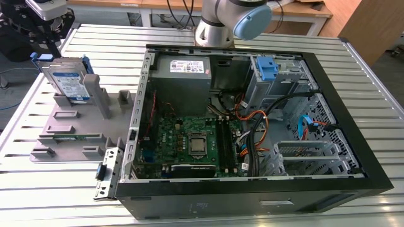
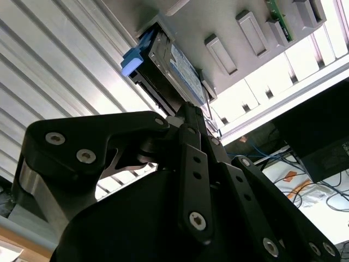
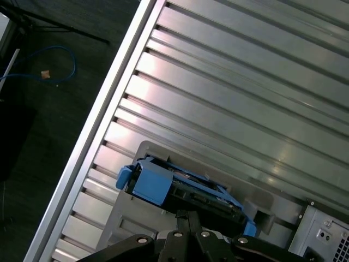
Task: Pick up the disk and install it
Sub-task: 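Pick up the disk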
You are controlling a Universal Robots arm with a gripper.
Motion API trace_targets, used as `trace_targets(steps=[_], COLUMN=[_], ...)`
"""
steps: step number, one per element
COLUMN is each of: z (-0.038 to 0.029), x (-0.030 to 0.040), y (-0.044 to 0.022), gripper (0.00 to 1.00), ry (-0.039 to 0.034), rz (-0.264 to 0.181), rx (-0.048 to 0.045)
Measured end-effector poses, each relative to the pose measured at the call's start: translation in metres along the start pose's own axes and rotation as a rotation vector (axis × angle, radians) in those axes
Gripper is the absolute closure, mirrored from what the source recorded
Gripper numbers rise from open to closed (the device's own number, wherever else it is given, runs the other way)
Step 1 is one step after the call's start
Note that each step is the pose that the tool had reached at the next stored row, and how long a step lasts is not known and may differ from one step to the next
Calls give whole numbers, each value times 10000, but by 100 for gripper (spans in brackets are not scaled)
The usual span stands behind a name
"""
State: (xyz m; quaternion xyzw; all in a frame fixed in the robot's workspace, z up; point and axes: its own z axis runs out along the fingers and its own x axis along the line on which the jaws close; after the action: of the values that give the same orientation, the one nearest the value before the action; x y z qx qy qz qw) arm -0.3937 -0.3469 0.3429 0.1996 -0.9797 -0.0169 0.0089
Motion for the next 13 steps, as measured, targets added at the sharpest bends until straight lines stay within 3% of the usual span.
trace_targets(steps=[13], z=[0], x=[0], y=[0], gripper=[89], ry=[21], rz=[-590], rx=[7])
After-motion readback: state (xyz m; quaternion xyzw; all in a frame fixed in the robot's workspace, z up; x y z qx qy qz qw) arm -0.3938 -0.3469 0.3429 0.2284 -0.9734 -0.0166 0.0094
